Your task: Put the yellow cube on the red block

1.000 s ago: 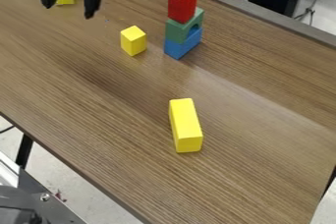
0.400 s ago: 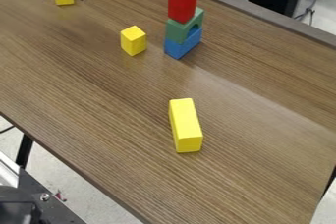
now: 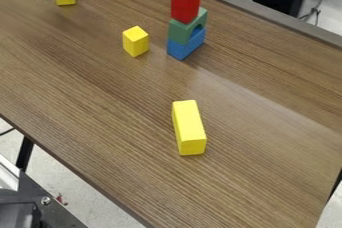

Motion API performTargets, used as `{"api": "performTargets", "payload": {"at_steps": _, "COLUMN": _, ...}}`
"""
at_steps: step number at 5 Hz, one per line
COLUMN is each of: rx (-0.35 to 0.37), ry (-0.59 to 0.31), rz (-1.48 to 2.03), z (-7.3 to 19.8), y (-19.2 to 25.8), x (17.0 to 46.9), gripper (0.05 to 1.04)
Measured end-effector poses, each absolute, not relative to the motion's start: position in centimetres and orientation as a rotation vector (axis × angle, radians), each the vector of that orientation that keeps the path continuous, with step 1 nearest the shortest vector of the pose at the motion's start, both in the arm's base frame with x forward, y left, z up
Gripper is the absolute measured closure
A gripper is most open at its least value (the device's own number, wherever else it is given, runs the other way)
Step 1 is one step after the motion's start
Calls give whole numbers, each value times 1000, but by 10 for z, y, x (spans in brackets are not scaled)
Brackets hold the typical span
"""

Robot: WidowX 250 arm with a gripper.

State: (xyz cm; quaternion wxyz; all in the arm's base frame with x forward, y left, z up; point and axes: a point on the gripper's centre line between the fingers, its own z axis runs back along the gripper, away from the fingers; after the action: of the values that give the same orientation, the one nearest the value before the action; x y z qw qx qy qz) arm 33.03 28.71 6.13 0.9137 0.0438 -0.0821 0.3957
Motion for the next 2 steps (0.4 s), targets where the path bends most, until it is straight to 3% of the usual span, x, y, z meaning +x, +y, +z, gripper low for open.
{"api": "performTargets", "payload": {"at_steps": 2, "rx": 119, "ry": -201, "rz": 849, "z": 50, "y": 317, "x": 330, "gripper": 83}}
